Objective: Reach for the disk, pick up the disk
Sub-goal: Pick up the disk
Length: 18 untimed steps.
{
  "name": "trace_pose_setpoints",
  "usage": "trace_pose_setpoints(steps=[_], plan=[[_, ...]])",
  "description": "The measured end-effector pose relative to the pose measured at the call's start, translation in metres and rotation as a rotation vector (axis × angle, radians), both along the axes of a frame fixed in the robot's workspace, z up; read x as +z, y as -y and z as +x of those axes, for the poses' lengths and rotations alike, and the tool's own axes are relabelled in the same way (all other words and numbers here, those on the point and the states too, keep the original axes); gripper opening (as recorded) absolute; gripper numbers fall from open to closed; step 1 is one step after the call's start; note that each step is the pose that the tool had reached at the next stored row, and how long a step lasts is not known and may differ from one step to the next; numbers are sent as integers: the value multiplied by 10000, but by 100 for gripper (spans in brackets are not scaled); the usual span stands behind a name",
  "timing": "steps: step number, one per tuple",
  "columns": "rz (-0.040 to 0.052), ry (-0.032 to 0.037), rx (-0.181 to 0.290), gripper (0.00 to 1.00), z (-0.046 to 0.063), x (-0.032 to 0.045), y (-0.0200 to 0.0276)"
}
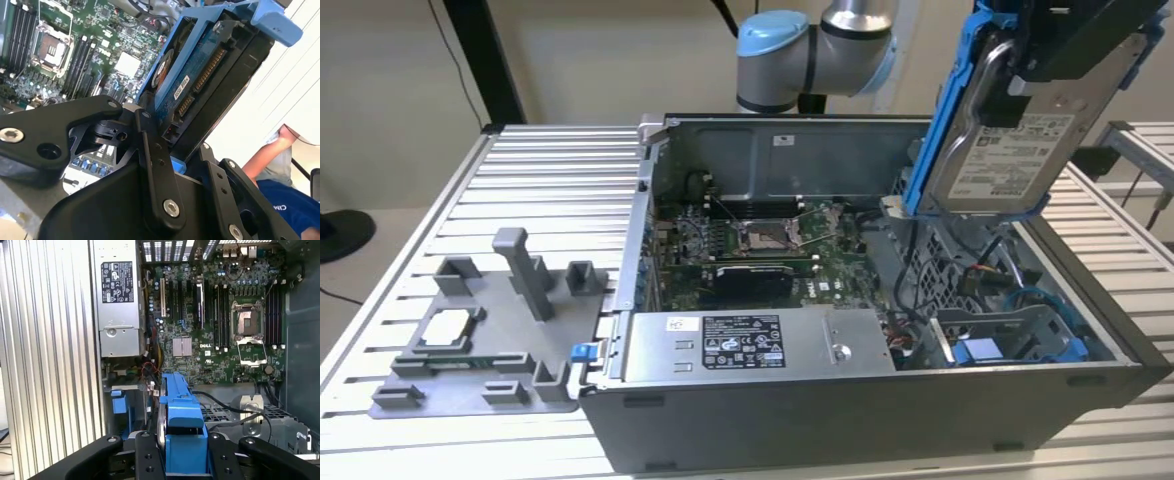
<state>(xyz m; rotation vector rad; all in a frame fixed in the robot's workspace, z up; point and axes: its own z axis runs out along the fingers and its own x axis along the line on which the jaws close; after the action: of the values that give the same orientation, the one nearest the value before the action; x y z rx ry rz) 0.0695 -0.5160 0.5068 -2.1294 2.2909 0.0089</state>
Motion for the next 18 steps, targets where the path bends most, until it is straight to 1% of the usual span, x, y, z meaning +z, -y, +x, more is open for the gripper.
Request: trace_pose_setpoints(steps=[5, 14, 18], plan=[[1, 0, 3, 0, 18, 0, 121], [1, 0, 21, 0, 69, -1, 316], [0, 0, 44, 0, 103, -16, 387]])
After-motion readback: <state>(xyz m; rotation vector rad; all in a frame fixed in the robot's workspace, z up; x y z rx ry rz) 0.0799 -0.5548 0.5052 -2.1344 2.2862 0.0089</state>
